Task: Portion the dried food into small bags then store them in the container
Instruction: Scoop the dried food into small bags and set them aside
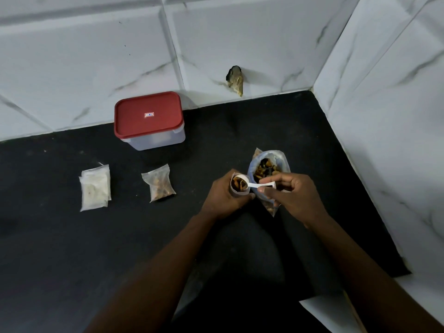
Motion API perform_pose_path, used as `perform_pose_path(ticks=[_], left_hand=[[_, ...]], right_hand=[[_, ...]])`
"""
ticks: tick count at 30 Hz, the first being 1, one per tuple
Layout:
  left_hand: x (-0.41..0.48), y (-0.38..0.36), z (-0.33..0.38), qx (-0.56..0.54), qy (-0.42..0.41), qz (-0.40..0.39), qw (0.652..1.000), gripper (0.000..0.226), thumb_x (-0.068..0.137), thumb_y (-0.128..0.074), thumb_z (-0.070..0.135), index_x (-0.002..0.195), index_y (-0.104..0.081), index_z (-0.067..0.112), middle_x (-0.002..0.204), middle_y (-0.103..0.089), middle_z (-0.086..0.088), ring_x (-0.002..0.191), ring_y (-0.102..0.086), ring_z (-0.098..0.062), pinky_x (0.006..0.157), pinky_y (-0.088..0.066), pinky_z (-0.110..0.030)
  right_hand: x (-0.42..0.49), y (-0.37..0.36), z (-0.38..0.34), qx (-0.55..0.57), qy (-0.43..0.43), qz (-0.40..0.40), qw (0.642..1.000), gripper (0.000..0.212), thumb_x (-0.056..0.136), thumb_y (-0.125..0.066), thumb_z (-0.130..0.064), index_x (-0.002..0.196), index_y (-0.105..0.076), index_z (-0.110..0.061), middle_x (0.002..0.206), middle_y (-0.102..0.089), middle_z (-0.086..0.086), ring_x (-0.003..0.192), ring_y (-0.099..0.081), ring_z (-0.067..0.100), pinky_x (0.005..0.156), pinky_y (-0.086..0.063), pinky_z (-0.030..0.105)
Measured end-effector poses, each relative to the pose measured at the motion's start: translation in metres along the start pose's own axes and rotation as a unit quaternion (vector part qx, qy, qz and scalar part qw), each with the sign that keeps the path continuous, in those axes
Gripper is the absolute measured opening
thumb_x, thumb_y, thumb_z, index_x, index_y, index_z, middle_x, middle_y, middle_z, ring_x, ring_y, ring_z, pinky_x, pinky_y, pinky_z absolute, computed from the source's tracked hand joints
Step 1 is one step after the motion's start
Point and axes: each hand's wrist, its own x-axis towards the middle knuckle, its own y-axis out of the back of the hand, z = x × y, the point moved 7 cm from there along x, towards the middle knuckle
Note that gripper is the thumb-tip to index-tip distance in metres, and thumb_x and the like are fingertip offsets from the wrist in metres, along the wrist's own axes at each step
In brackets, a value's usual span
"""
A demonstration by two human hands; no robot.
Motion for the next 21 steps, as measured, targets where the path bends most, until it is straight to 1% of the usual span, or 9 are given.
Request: perform_pose_path(ticks=[2, 4, 7, 9, 11, 14, 17, 19, 21], left_hand=[[0.0, 0.0, 0.0, 0.006, 0.001, 0.0, 1.0, 0.035, 0.077, -0.086, 0.017, 0.105, -0.066, 0.023, 0.1, -0.072, 0.007, 0.094, -0.071, -0.008, 0.084, -0.06, -0.033], [-0.002, 0.001, 0.002, 0.004, -0.011, 0.011, 1.0, 0.032, 0.076, -0.084, 0.015, 0.102, -0.067, 0.022, 0.099, -0.072, 0.008, 0.095, -0.071, -0.01, 0.084, -0.059, -0.033], [-0.003, 0.0, 0.004, 0.012, -0.024, 0.013, 1.0, 0.031, 0.075, -0.082, 0.017, 0.102, -0.067, 0.02, 0.098, -0.071, 0.008, 0.094, -0.07, -0.012, 0.084, -0.058, -0.032], [-0.002, 0.0, 0.002, 0.014, -0.014, 0.01, 1.0, 0.032, 0.074, -0.08, 0.021, 0.103, -0.066, 0.022, 0.098, -0.071, 0.007, 0.093, -0.07, -0.012, 0.083, -0.059, -0.035], [-0.002, 0.0, 0.001, 0.016, -0.014, 0.01, 1.0, 0.032, 0.074, -0.08, 0.021, 0.103, -0.066, 0.023, 0.098, -0.071, 0.007, 0.093, -0.07, -0.013, 0.084, -0.059, -0.037], [-0.001, -0.001, 0.0, 0.017, -0.009, 0.006, 1.0, 0.032, 0.075, -0.081, 0.018, 0.103, -0.065, 0.022, 0.098, -0.071, 0.006, 0.093, -0.07, -0.011, 0.084, -0.059, -0.036], [-0.001, 0.0, -0.001, 0.02, -0.001, 0.005, 1.0, 0.033, 0.076, -0.082, 0.014, 0.104, -0.065, 0.02, 0.099, -0.071, 0.006, 0.094, -0.07, -0.01, 0.086, -0.059, -0.038], [-0.001, -0.001, -0.001, 0.017, 0.002, 0.003, 1.0, 0.034, 0.075, -0.082, 0.016, 0.104, -0.065, 0.021, 0.099, -0.071, 0.006, 0.095, -0.07, -0.01, 0.086, -0.06, -0.039], [-0.001, -0.001, 0.0, 0.011, 0.011, -0.001, 1.0, 0.033, 0.077, -0.082, 0.015, 0.104, -0.065, 0.023, 0.099, -0.072, 0.006, 0.095, -0.07, -0.008, 0.085, -0.06, -0.036]], right_hand=[[-0.002, 0.0, -0.002, -0.058, 0.035, 0.012, 0.998, 0.017, 0.084, -0.081, -0.018, 0.1, -0.078, -0.022, 0.091, -0.077, -0.013, 0.083, -0.073, 0.004, 0.073, -0.056, 0.016], [-0.006, -0.001, -0.009, -0.105, 0.096, 0.025, 0.99, 0.015, 0.083, -0.082, -0.014, 0.097, -0.08, -0.02, 0.092, -0.076, -0.016, 0.091, -0.071, -0.003, 0.083, -0.053, 0.012], [-0.014, -0.002, -0.017, -0.171, 0.189, 0.056, 0.965, 0.013, 0.085, -0.077, -0.017, 0.098, -0.079, -0.015, 0.099, -0.074, -0.013, 0.098, -0.068, -0.005, 0.091, -0.05, 0.012], [-0.017, -0.001, -0.019, -0.189, 0.212, 0.072, 0.956, 0.015, 0.087, -0.074, -0.021, 0.1, -0.079, -0.015, 0.103, -0.075, -0.01, 0.103, -0.066, -0.003, 0.096, -0.048, 0.014], [-0.02, -0.002, -0.019, -0.184, 0.216, 0.081, 0.956, 0.015, 0.087, -0.075, -0.021, 0.101, -0.079, -0.015, 0.103, -0.076, -0.008, 0.103, -0.066, -0.002, 0.096, -0.05, 0.018], [-0.022, 0.001, -0.016, -0.167, 0.201, 0.102, 0.96, 0.016, 0.085, -0.079, -0.015, 0.101, -0.078, -0.017, 0.102, -0.076, -0.009, 0.101, -0.067, 0.0, 0.09, -0.054, 0.022], [-0.019, 0.002, -0.01, -0.152, 0.171, 0.095, 0.969, 0.019, 0.084, -0.079, -0.021, 0.103, -0.078, -0.021, 0.1, -0.075, -0.011, 0.097, -0.069, 0.003, 0.084, -0.057, 0.025], [-0.019, 0.002, -0.007, -0.135, 0.145, 0.089, 0.976, 0.018, 0.085, -0.079, -0.024, 0.103, -0.078, -0.022, 0.099, -0.074, -0.013, 0.094, -0.069, 0.002, 0.081, -0.057, 0.024], [-0.017, 0.003, -0.002, -0.1, 0.102, 0.092, 0.985, 0.016, 0.085, -0.079, -0.022, 0.101, -0.077, -0.023, 0.097, -0.075, -0.014, 0.093, -0.07, 0.001, 0.079, -0.057, 0.022]])
